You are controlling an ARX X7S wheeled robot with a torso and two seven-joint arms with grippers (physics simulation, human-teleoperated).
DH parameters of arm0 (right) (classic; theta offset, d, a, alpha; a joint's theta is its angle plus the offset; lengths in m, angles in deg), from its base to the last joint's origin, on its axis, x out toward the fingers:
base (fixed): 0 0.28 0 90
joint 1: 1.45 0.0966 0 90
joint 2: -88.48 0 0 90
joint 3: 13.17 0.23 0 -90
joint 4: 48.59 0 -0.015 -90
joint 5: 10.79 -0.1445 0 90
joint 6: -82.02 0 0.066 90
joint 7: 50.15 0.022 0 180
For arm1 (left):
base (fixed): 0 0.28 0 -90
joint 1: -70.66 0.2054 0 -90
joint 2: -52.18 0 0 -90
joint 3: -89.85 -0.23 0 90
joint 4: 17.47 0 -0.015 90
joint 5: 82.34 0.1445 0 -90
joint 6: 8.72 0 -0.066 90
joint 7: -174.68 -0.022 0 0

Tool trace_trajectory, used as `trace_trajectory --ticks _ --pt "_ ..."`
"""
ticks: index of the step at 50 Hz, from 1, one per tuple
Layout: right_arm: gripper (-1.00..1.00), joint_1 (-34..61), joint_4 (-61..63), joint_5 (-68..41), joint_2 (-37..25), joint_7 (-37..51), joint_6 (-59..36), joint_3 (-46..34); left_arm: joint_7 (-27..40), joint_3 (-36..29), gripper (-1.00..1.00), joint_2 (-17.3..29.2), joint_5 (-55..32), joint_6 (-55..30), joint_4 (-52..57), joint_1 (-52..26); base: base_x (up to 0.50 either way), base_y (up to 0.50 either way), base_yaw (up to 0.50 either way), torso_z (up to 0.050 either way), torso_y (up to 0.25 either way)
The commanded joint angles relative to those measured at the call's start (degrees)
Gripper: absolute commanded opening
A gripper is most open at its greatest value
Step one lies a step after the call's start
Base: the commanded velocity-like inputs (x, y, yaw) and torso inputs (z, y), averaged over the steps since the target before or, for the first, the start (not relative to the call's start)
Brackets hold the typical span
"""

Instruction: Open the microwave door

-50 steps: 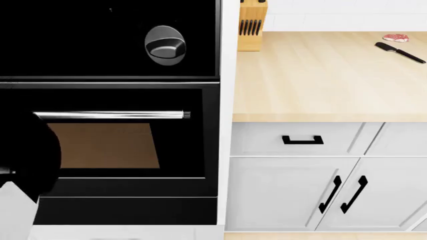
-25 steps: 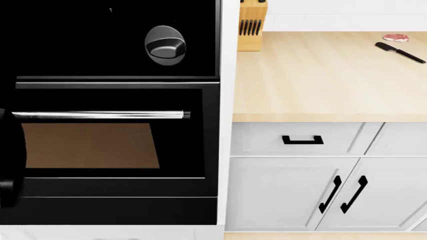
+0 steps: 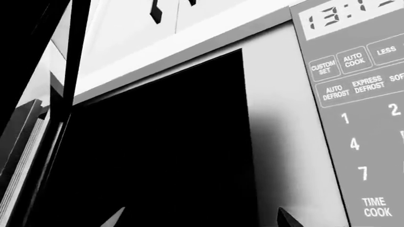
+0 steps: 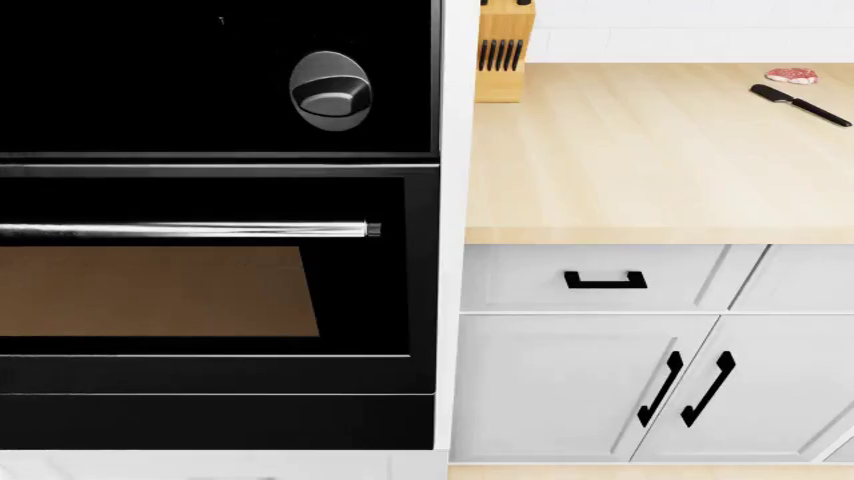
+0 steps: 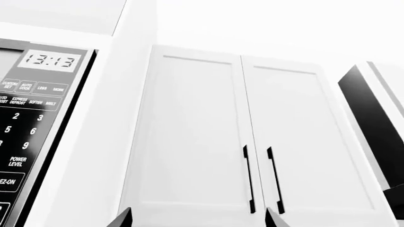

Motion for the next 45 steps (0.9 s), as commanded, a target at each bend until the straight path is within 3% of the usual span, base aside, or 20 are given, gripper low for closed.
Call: trace_trajectory --ticks 1,20,30,45 --pt "1.00 1.8 -0.1 -0.2 0.3 0.2 -0.4 -1.4 0.4 0.6 1.00 5.0 1.3 -1.7 0.5 -0.3 0.00 0.00 0.00 0.000 0.000" --pt "1.00 6.7 -0.6 -0.8 1.3 0.2 -2.1 -4.5 -2.8 1.1 1.00 15.4 3.8 -1.8 -2.8 0.5 0.00 0.00 0.00 0.000 0.000" --pt "1.00 8.7 -0.8 -0.8 2.0 0.1 -3.0 -6.0 -4.0 4.5 1.00 20.2 2.4 -1.8 -5.6 4.2 0.00 0.00 0.00 0.000 0.000" --pt "1.00 10.9 -0.7 -1.2 2.4 0.4 -4.0 -7.3 -7.3 5.5 1.00 25.7 2.9 -0.8 -9.8 5.7 0.00 0.00 0.00 0.000 0.000"
